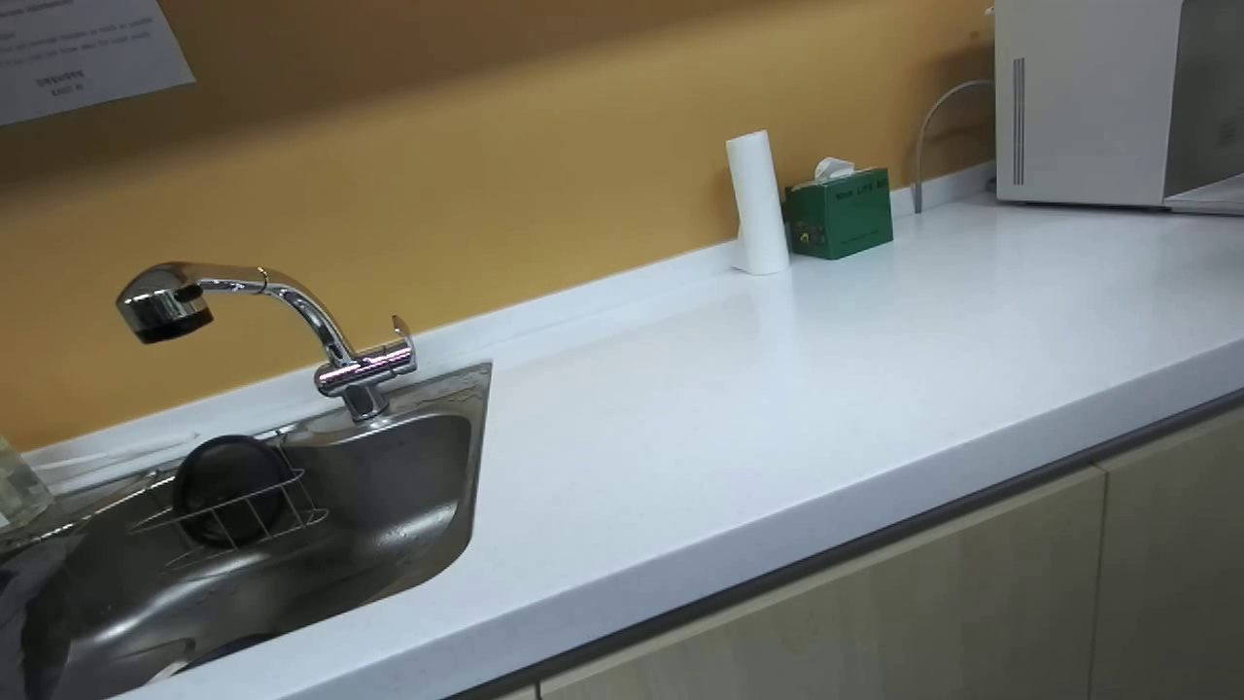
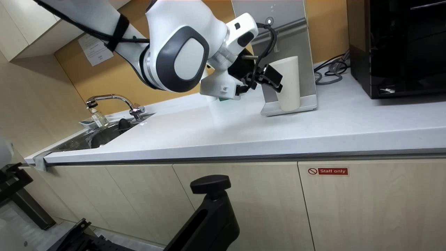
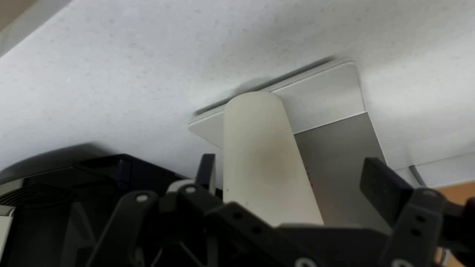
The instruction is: Pick up the white cup from the coffee maker and put it on the white kitchen countertop
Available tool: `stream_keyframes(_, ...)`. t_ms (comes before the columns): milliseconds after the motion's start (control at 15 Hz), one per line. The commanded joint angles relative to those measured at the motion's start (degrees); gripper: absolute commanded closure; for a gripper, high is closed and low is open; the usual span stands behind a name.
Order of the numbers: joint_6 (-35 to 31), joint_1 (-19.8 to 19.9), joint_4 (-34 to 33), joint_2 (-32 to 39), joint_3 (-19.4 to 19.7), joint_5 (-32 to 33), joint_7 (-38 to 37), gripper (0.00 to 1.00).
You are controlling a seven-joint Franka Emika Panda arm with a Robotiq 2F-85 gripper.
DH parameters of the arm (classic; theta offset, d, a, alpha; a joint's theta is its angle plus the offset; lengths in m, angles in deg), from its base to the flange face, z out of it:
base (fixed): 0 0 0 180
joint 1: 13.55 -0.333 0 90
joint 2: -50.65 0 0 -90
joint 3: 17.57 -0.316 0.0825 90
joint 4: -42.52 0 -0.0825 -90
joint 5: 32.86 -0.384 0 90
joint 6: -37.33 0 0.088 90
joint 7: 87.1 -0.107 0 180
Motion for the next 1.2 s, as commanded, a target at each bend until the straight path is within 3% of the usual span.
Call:
stream_keyframes(0,-3.04,-4.55,-2.62,3.28,4.57,0.25,3.29,0.00)
stream_keyframes(333,-7.29,-12.15,-5.68,6.47,11.46,-1.64,8.26,0.00)
stream_keyframes(400,-6.24,-9.18,-3.03,4.39,9.25,-0.59,6.34,0.00)
stream_keyframes(1133,-7.29,-14.60,-6.89,7.83,14.36,-1.26,9.63,0.00)
